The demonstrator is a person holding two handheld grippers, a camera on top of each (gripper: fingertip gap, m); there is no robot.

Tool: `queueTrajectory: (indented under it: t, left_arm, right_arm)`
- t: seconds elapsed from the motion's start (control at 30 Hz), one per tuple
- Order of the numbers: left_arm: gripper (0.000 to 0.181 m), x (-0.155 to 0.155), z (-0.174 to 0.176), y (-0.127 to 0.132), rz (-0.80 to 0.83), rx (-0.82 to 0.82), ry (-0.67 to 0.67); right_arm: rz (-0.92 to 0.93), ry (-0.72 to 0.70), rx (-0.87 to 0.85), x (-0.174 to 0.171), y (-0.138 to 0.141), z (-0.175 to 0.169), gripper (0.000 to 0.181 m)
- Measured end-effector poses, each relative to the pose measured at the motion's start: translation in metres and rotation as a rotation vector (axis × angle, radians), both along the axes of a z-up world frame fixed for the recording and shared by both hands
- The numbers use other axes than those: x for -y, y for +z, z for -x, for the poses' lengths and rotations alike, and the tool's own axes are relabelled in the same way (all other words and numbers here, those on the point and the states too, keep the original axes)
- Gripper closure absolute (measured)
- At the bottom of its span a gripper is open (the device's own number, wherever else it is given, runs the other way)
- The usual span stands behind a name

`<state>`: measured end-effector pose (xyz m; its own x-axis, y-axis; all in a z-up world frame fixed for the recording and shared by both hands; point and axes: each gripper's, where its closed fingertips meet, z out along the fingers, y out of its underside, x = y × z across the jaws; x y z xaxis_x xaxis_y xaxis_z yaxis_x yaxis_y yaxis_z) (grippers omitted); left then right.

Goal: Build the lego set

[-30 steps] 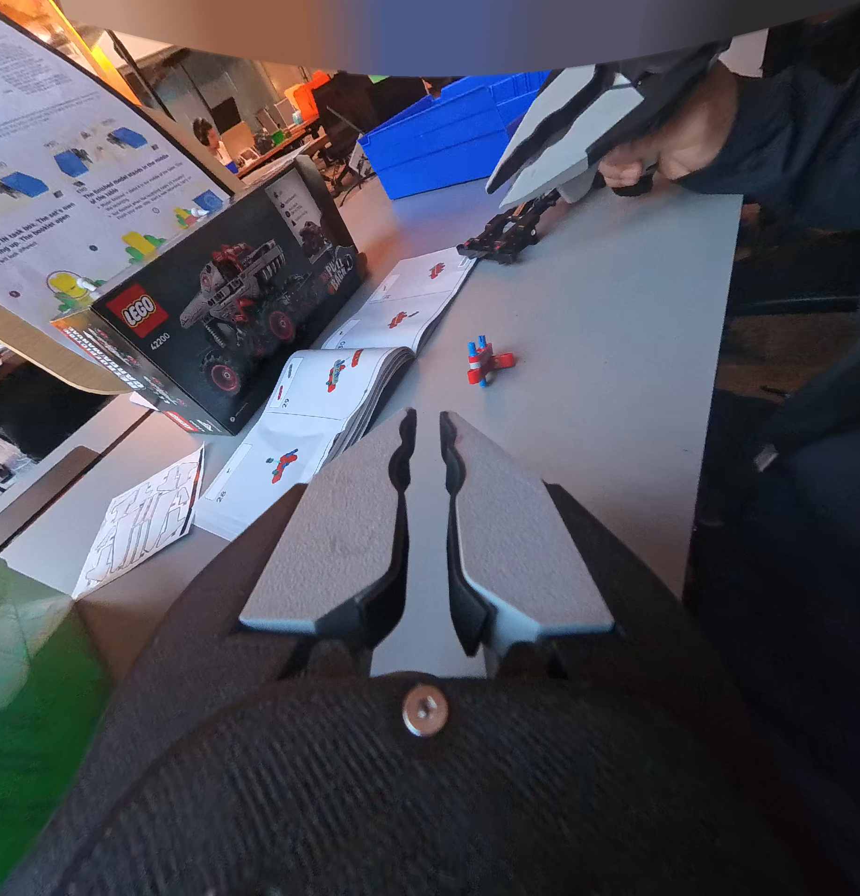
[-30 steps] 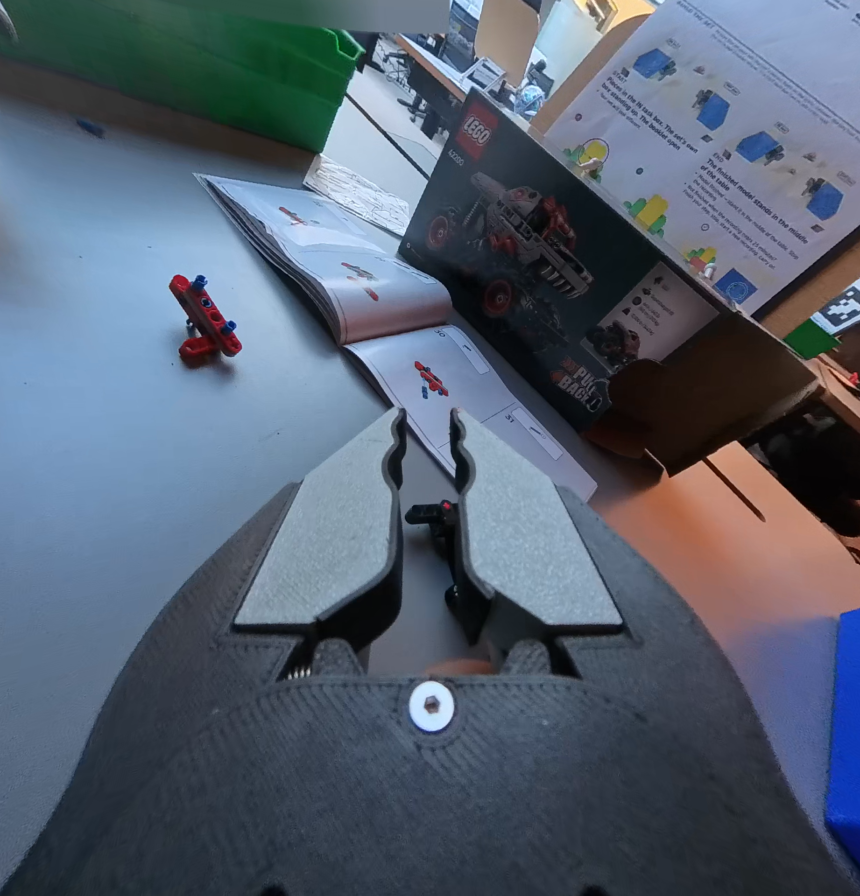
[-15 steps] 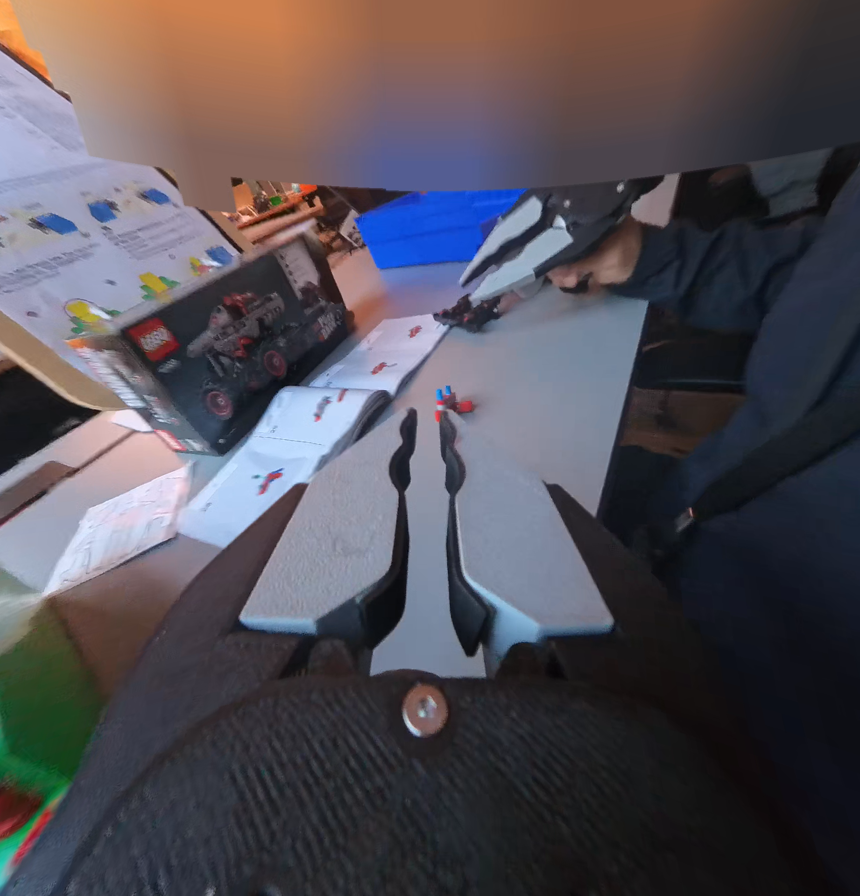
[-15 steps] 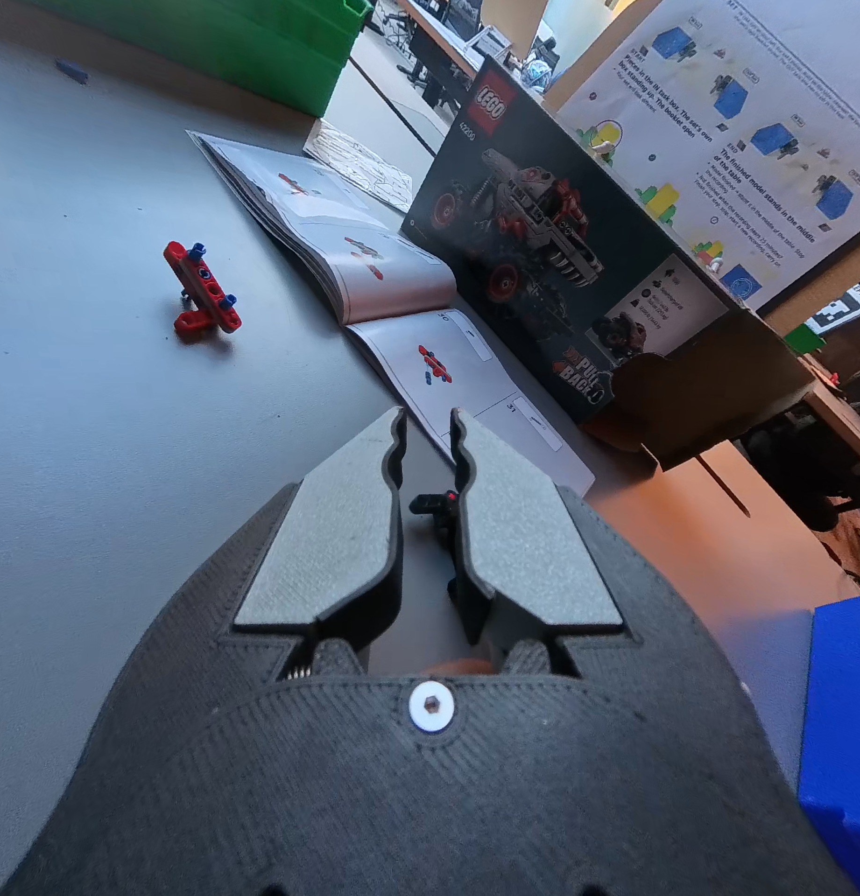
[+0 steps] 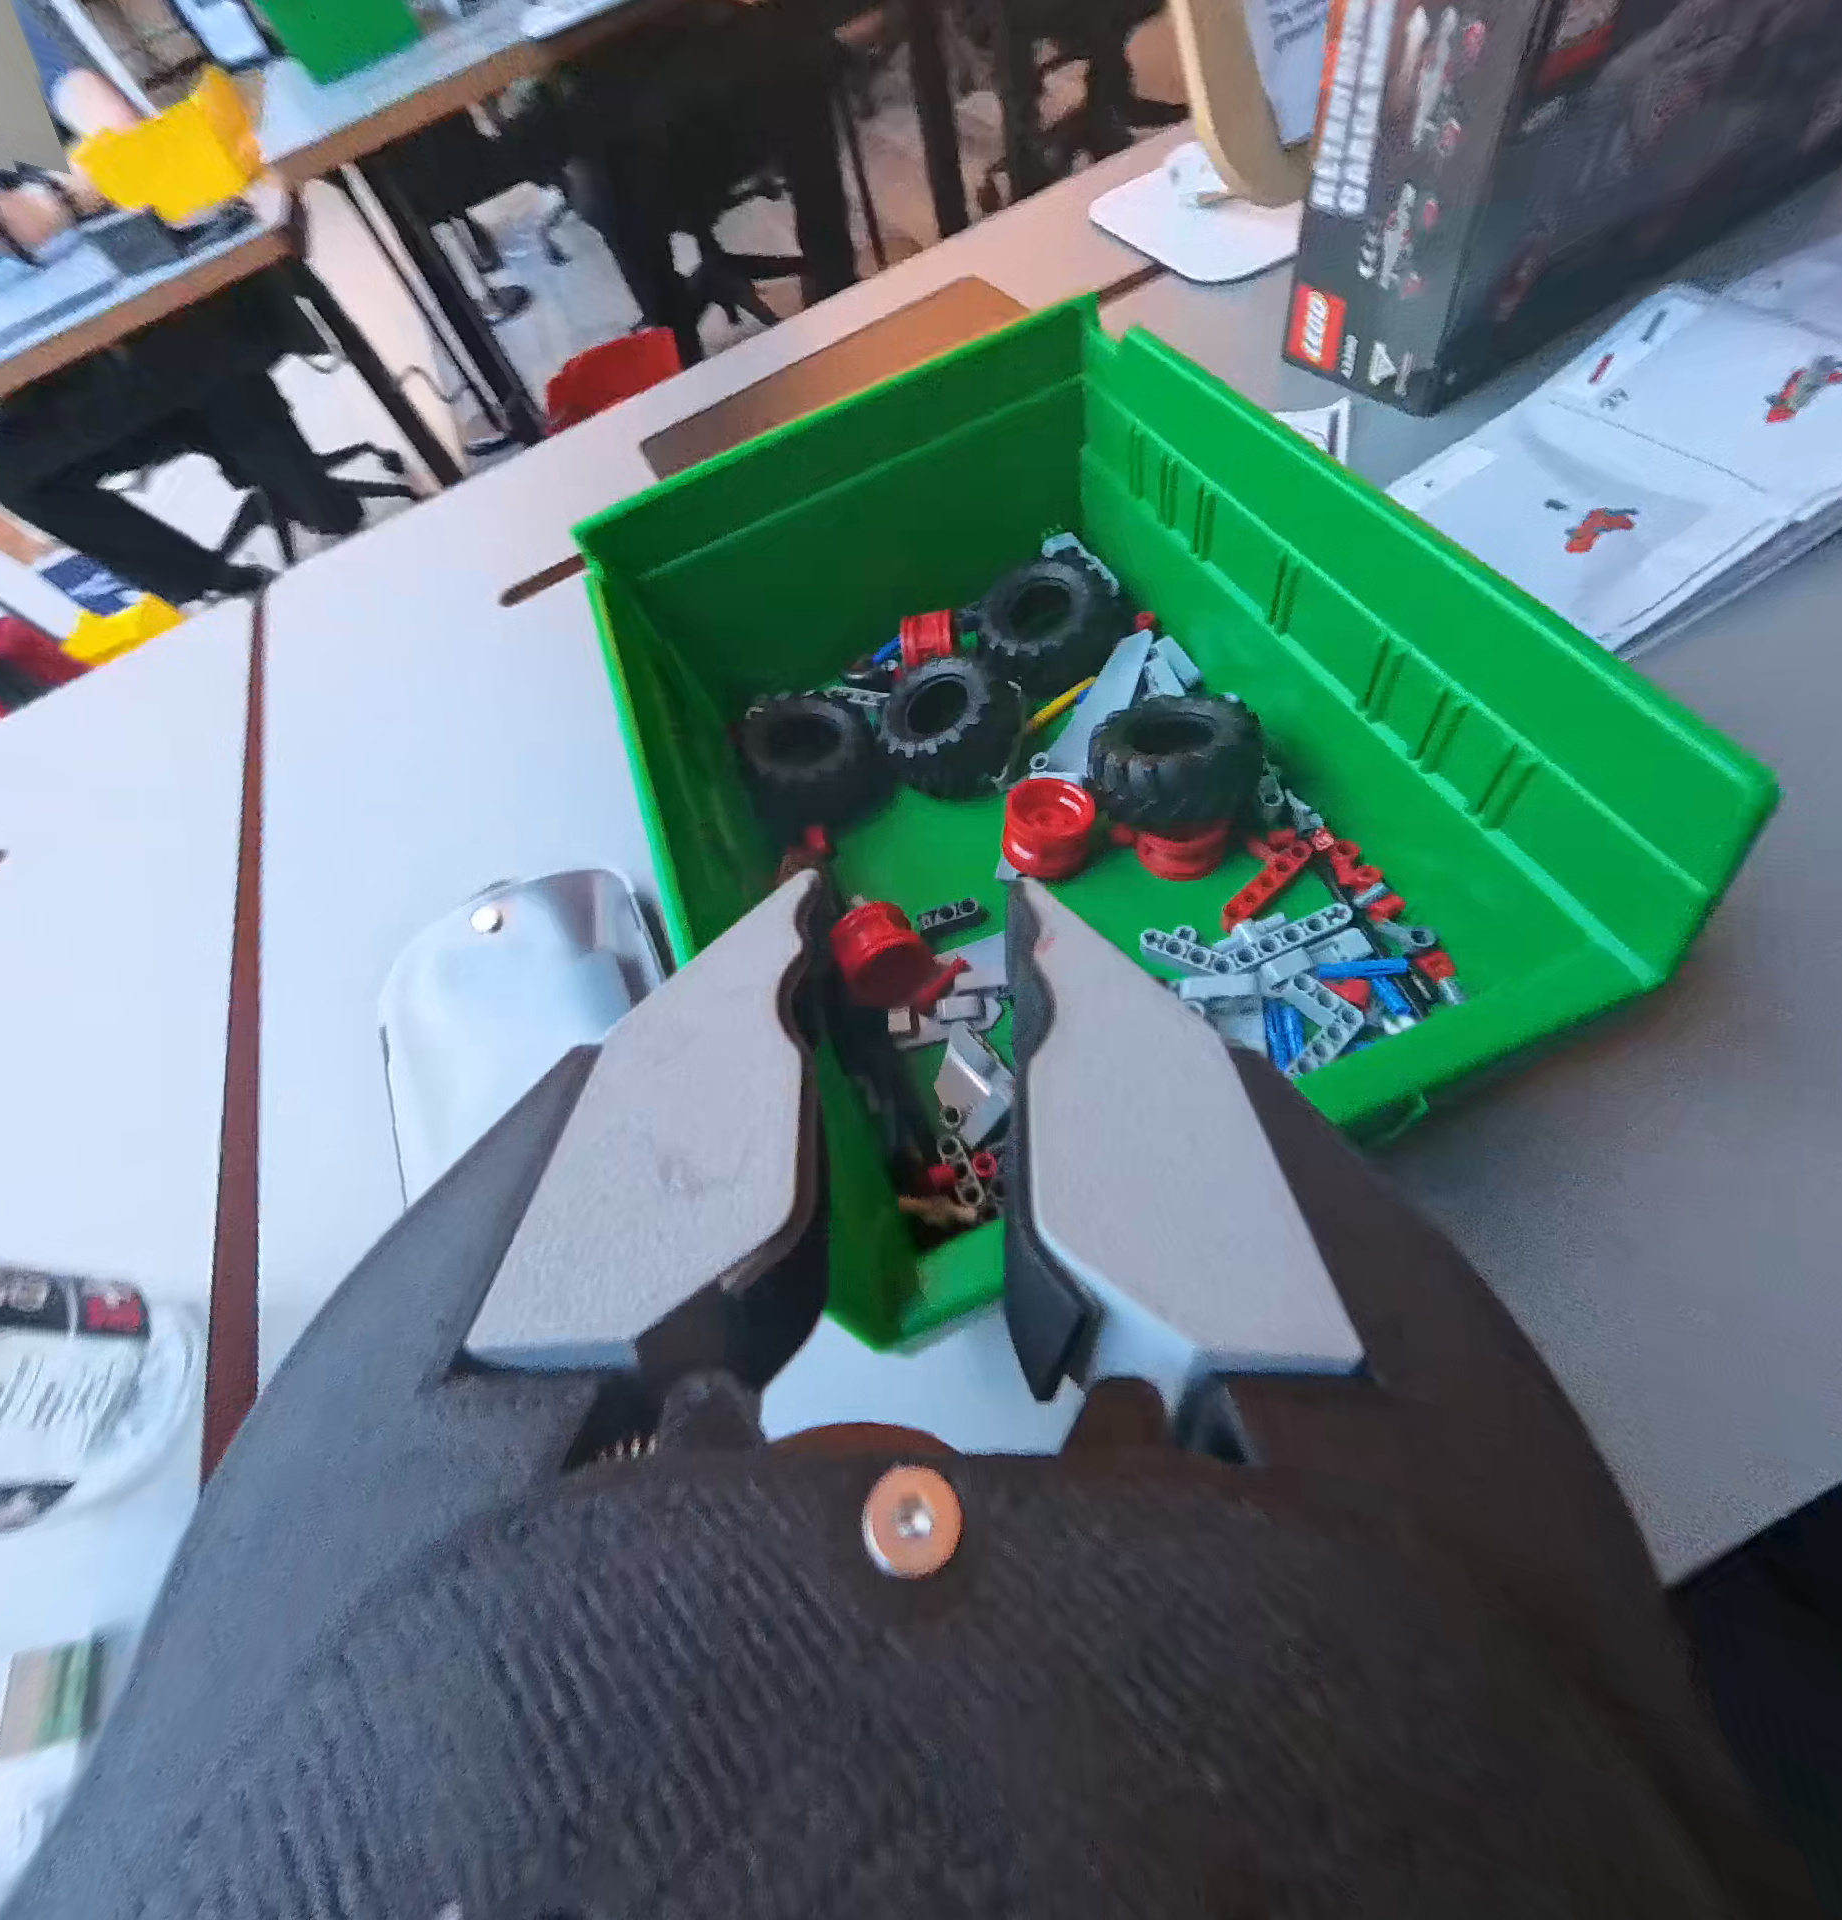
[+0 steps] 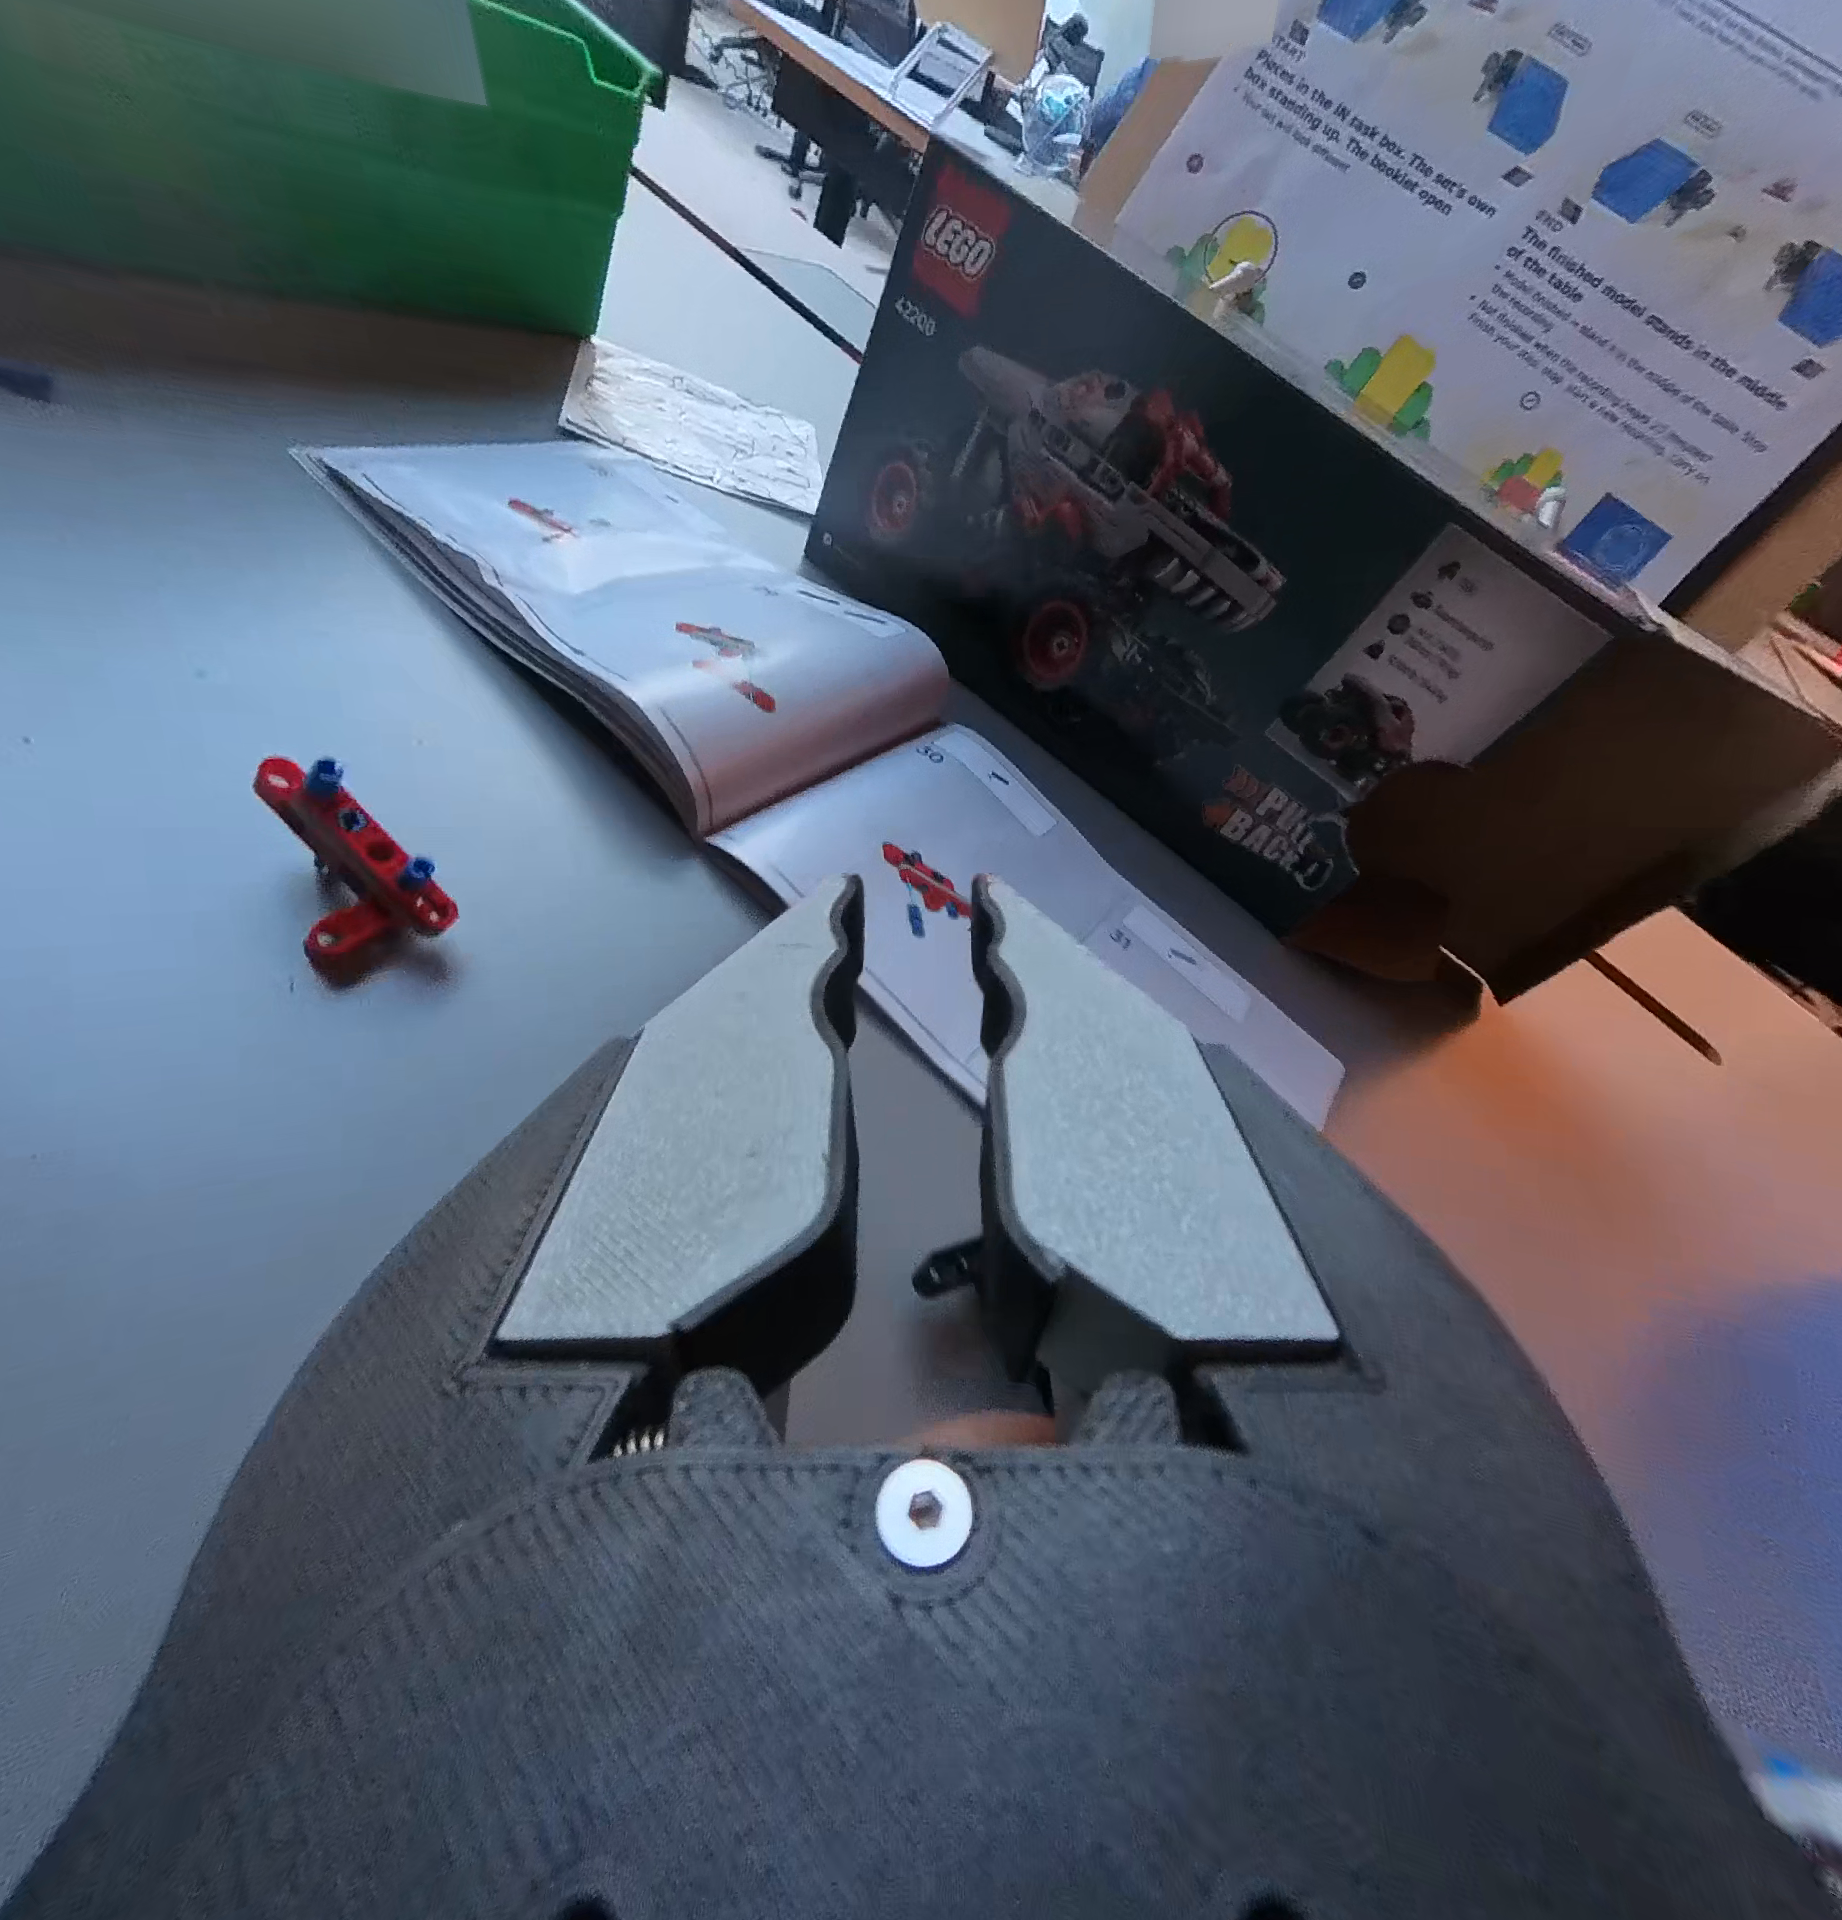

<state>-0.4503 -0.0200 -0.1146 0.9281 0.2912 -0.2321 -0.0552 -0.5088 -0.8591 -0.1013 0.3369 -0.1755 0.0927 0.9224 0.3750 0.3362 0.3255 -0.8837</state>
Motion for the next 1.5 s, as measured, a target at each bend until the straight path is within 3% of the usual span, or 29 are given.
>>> queueTrajectory:
  t: [0.03,0.23,0.33,0.43,0.7,0.87,0.97,1.13,1.2,1.3,1.5]
  left_arm:
    - [0.153,-0.006,0.004,-0.003,0.031,0.011,-0.026]
    - [0.149,-0.037,0.026,-0.014,0.196,0.040,-0.115]
    - [0.156,-0.039,0.023,-0.034,0.334,0.051,-0.173]
    - [0.154,-0.036,0.030,-0.043,0.415,0.029,-0.146]
    - [0.157,-0.040,0.019,-0.034,0.373,0.041,-0.155]
    - [0.157,-0.071,-0.028,-0.043,0.308,0.187,-0.356]
    - [0.154,-0.088,-0.059,-0.063,0.356,0.318,-0.477]
    - [0.155,-0.098,-0.068,-0.093,0.487,0.301,-0.498]
    - [0.181,-0.099,-0.041,-0.108,0.575,0.180,-0.389]
    - [0.155,-0.103,-0.016,-0.109,0.602,0.104,-0.273]
    - [0.149,-0.134,-0.021,-0.066,0.425,0.099,-0.352]
  right_arm:
    - [0.005,0.007,-0.003,0.002,0.001,0.005,0.165]
    - [-0.021,-0.027,-0.031,-0.005,0.006,0.027,0.161]
    - [0.019,-0.030,-0.042,-0.007,0.005,0.030,0.160]
    - [0.025,-0.042,-0.039,-0.010,0.003,0.029,0.159]
    - [0.013,-0.024,-0.047,-0.004,0.005,0.029,0.163]
    - [0.036,0.001,-0.056,0.000,0.006,0.028,0.163]
    - [0.044,0.019,-0.064,0.004,0.007,0.027,0.163]
    - [0.037,0.039,-0.064,0.009,0.007,0.027,0.164]
    - [0.038,0.044,-0.062,0.010,0.007,0.028,0.164]
    - [0.044,0.049,-0.064,0.011,0.007,0.028,0.164]
    - [0.051,0.074,-0.072,0.014,0.008,0.029,0.163]
